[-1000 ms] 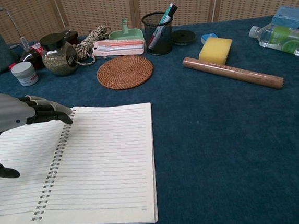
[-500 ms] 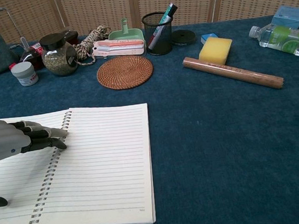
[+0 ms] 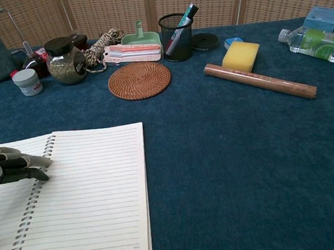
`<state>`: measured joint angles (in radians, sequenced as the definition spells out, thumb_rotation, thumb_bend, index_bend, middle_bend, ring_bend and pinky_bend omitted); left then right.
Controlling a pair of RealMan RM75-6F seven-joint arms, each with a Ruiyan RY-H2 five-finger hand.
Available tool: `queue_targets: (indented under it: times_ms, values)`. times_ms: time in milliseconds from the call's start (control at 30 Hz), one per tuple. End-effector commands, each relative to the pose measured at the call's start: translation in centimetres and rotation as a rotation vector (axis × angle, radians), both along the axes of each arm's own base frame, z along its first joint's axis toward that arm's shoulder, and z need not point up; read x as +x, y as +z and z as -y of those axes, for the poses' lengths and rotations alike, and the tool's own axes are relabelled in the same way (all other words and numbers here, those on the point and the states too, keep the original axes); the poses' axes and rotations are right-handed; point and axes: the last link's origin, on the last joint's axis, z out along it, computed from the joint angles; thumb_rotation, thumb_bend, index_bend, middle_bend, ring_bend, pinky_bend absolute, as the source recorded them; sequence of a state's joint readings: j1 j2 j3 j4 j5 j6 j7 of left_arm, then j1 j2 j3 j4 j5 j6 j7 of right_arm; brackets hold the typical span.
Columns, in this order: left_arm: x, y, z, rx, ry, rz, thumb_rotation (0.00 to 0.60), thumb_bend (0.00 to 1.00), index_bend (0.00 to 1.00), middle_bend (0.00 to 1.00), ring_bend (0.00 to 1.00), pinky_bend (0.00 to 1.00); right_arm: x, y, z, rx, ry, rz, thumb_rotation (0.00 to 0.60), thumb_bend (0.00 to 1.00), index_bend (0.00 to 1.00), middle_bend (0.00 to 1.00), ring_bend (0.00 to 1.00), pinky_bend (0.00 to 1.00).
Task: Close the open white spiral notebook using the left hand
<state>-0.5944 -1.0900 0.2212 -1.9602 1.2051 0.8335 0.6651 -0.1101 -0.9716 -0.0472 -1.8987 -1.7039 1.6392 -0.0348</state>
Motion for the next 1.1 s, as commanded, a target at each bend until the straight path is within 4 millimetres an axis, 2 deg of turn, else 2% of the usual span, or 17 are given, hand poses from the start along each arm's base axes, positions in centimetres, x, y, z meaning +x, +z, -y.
queue_targets:
  times_ms: [33, 233, 467, 733, 833, 933, 1100]
  values:
    - [-0.7, 0.7, 0.7, -0.007, 0.013, -0.006, 0.600, 0.02, 0.10, 0.09, 0.00, 0.00, 0.0, -0.1, 0.0, 0.002, 0.000, -0.002, 0.600, 0.00, 0.00, 0.00, 0.00, 0.00]
    - [-1.3, 2.1, 1.9, -0.016, 0.014, -0.003, 0.600, 0.02, 0.10, 0.09, 0.00, 0.00, 0.1, -0.2, 0.0, 0.004, -0.001, -0.005, 0.600, 0.00, 0.00, 0.00, 0.00, 0.00]
    - [-1.2, 3.3, 2.9, -0.010, 0.004, 0.017, 0.600, 0.02, 0.10, 0.10, 0.00, 0.00, 0.1, -0.3, 0.0, 0.006, 0.000, -0.007, 0.600, 0.00, 0.00, 0.00, 0.00, 0.00]
    - [-1.5, 4.8, 3.3, 0.071, -0.094, 0.122, 0.600, 0.03, 0.10, 0.00, 0.00, 0.00, 0.1, -0.3, 0.0, 0.007, 0.001, -0.005, 0.600, 0.00, 0.00, 0.00, 0.00, 0.00]
    - [-2.4, 5.3, 3.9, 0.086, -0.161, 0.170, 0.600, 0.03, 0.08, 0.00, 0.00, 0.00, 0.1, -0.4, 0.0, 0.010, 0.002, -0.006, 0.600, 0.00, 0.00, 0.00, 0.00, 0.00]
    - [-4.8, 5.9, 5.6, 0.055, -0.266, 0.198, 0.600, 0.03, 0.07, 0.00, 0.00, 0.00, 0.1, -0.5, 0.0, 0.011, 0.001, -0.010, 0.600, 0.00, 0.00, 0.00, 0.00, 0.00]
    - [-7.6, 6.1, 7.4, 0.011, -0.370, 0.263, 0.600, 0.03, 0.05, 0.00, 0.00, 0.00, 0.1, -0.8, 0.1, 0.022, 0.001, -0.020, 0.600, 0.00, 0.00, 0.00, 0.00, 0.00]
